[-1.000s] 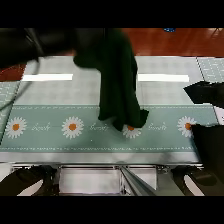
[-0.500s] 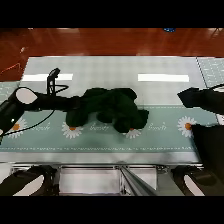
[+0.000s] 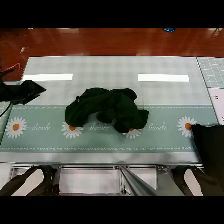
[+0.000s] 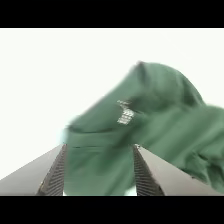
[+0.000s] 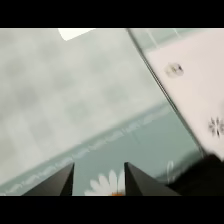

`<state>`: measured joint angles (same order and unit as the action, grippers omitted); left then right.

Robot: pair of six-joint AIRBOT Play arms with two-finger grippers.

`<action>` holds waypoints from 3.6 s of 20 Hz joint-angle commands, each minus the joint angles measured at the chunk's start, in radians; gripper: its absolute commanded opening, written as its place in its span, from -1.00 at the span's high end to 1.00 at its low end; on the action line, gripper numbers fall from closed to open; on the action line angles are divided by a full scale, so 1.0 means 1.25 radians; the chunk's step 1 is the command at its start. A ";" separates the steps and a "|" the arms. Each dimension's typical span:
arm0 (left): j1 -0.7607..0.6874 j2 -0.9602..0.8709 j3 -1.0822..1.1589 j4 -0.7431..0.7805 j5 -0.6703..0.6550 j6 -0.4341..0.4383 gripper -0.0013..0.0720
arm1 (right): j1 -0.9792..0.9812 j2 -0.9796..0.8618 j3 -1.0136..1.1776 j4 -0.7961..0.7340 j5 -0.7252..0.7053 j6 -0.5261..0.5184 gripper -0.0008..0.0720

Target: Fold the shirts.

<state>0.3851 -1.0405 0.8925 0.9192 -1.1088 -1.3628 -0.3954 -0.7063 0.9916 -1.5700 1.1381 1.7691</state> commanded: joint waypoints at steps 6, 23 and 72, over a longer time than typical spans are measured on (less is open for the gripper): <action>0.064 0.001 -0.328 -0.039 -0.020 0.000 -0.42 | -0.059 0.000 -0.357 0.394 -0.005 -0.266 -0.16; -0.207 -0.180 -0.219 -0.282 0.162 0.100 0.90 | 0.340 -0.287 -0.365 0.544 -0.155 -0.203 -0.16; -0.168 0.014 0.090 -0.059 0.122 0.037 0.90 | 0.291 -0.099 -0.099 0.118 0.004 -0.103 0.93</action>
<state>0.2333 -0.8772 1.1328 0.8448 -1.1244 -1.3205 -0.0307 -0.6918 0.9855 -1.4273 1.3483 1.6470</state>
